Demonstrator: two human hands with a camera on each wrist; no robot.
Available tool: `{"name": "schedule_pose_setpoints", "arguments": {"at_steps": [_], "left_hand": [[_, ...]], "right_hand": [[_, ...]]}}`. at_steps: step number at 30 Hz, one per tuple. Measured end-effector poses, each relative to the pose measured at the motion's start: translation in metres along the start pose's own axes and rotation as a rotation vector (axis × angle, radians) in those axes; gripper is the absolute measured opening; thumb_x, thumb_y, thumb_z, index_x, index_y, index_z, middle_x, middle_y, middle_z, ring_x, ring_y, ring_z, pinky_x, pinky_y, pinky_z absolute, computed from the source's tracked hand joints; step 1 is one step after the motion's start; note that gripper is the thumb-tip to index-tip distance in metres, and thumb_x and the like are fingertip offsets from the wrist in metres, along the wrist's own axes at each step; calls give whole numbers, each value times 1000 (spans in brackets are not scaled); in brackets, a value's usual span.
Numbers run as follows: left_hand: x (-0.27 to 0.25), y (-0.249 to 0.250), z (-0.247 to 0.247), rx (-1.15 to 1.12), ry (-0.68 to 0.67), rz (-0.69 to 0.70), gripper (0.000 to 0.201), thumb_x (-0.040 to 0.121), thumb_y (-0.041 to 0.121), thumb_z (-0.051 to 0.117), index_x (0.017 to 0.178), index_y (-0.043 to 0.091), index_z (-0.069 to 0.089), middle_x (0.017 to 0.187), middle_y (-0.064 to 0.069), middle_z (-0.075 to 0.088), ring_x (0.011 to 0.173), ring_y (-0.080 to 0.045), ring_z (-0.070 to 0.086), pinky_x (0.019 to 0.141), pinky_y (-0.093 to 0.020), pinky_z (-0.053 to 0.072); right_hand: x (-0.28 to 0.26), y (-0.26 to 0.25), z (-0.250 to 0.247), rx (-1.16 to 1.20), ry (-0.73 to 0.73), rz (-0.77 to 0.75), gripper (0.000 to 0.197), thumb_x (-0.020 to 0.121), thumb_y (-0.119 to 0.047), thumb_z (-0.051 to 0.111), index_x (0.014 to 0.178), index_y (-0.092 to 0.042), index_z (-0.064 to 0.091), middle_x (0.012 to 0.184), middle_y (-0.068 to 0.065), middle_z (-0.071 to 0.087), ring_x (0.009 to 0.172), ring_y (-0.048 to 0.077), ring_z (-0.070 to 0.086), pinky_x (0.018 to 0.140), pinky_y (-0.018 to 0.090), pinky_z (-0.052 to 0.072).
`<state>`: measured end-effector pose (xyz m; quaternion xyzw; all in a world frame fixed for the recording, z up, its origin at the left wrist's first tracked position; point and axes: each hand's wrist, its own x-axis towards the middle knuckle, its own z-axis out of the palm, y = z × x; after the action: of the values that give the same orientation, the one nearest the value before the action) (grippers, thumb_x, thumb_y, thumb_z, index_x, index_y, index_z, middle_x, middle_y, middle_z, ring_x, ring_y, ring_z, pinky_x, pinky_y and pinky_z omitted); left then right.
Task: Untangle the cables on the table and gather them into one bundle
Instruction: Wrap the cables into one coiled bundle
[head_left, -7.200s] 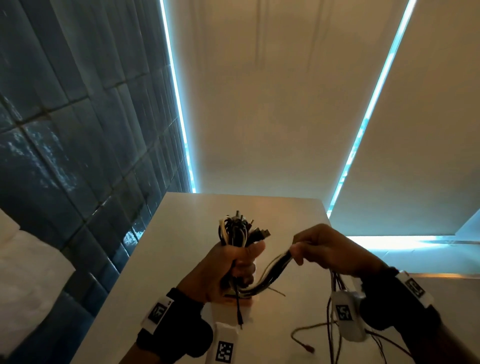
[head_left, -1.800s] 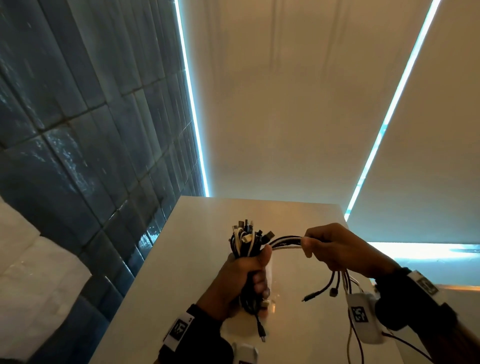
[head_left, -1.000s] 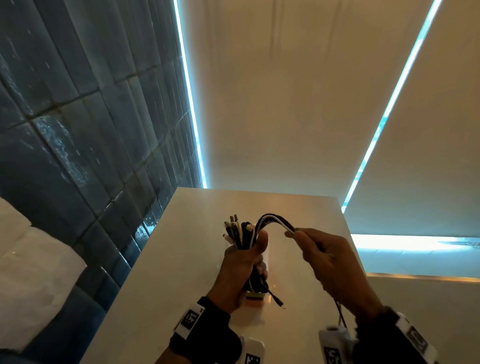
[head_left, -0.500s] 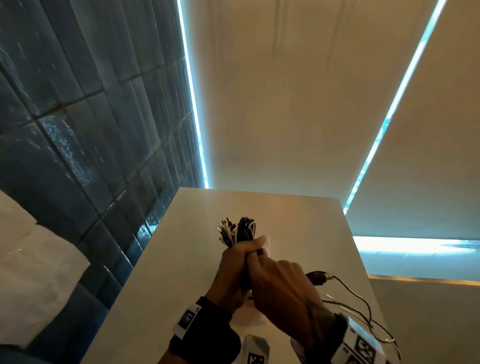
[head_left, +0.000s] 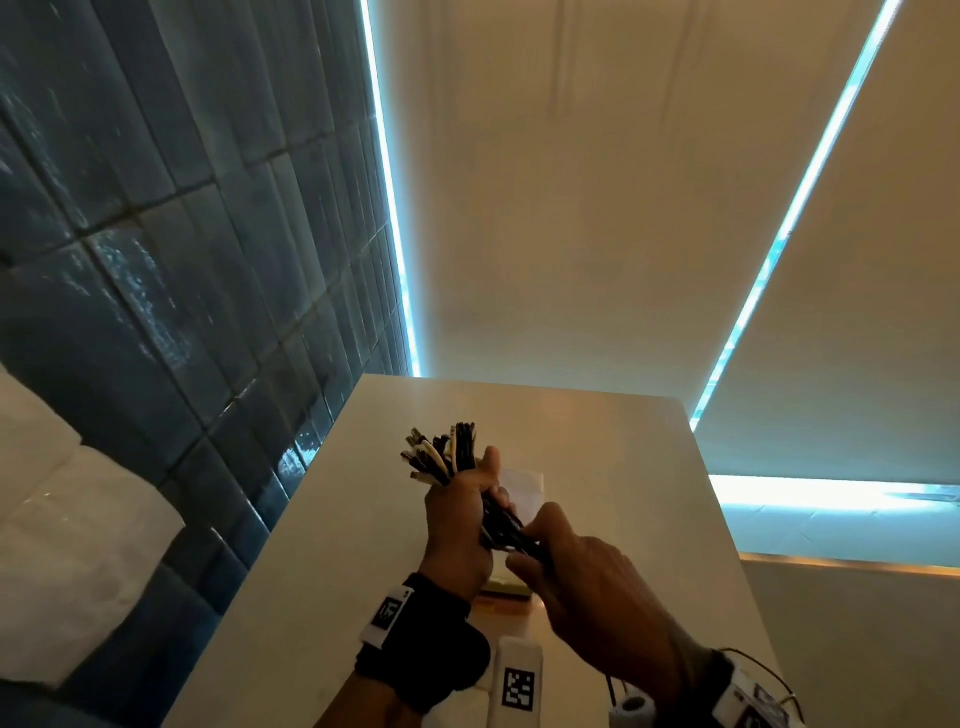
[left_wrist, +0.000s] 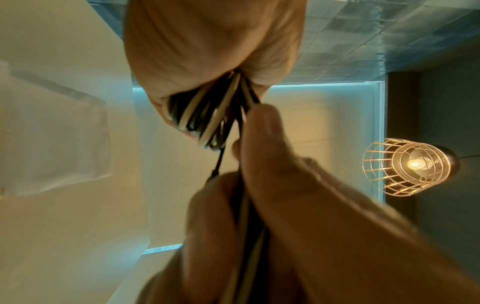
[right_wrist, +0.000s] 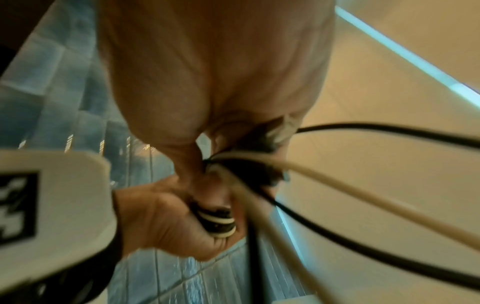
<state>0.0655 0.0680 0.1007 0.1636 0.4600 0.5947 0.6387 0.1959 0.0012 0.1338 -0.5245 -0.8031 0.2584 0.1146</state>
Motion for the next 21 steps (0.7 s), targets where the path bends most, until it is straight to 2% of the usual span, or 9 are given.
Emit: {"name": "schedule_pose_setpoints", "arguments": {"at_steps": [3,5,7,10,13,17,21], "left_hand": [[4,0,-2,-4,27,41,21,87,20,67,70,10,58,52,-2,50,49,-16,50,59,-34,45],[6,2,-2,17,52,73,28,87,23,67,65,10,56,52,-3,53,51,-18,52,63,-36,46],[7,4,-1,18,66,89,33,87,25,67,60,10,54,51,-2,54,53,-18,53,66,-37,46],[7,9,0,-29,65,85,34,87,27,66,60,11,53,51,-1,55,51,-16,55,67,-37,47],[8,13,0,-61,63,97,31,87,27,66,64,11,53,52,-1,56,51,-15,55,67,-36,48],[6,15,-1,-101,34,85,30,88,28,64,66,11,54,57,-3,55,55,-17,56,65,-35,49],[1,16,-2,-158,-21,27,27,85,28,65,66,13,52,57,-1,49,51,-15,50,61,-31,46]], "right_hand": [[-5,14,-8,297,-10,-17,13,98,-39,47,96,-26,48,69,0,63,63,18,63,64,34,54],[-8,24,-10,554,-54,3,12,98,-31,50,92,-21,53,66,3,65,62,24,66,63,39,56],[-11,32,-11,783,-127,10,13,98,-27,51,98,-16,57,68,4,64,56,29,63,56,39,55],[-13,41,-5,975,-156,-22,21,98,-25,50,113,-22,64,77,12,62,45,22,47,43,27,42],[-14,47,4,1158,-199,-10,34,100,-33,45,129,-27,60,75,14,55,46,15,29,43,26,23],[-12,51,6,1270,-238,49,42,92,-37,49,129,-21,61,67,7,45,53,20,17,48,31,13],[-10,57,1,1276,-236,109,40,88,-31,57,122,-13,66,64,5,43,54,21,14,48,29,12]]}}
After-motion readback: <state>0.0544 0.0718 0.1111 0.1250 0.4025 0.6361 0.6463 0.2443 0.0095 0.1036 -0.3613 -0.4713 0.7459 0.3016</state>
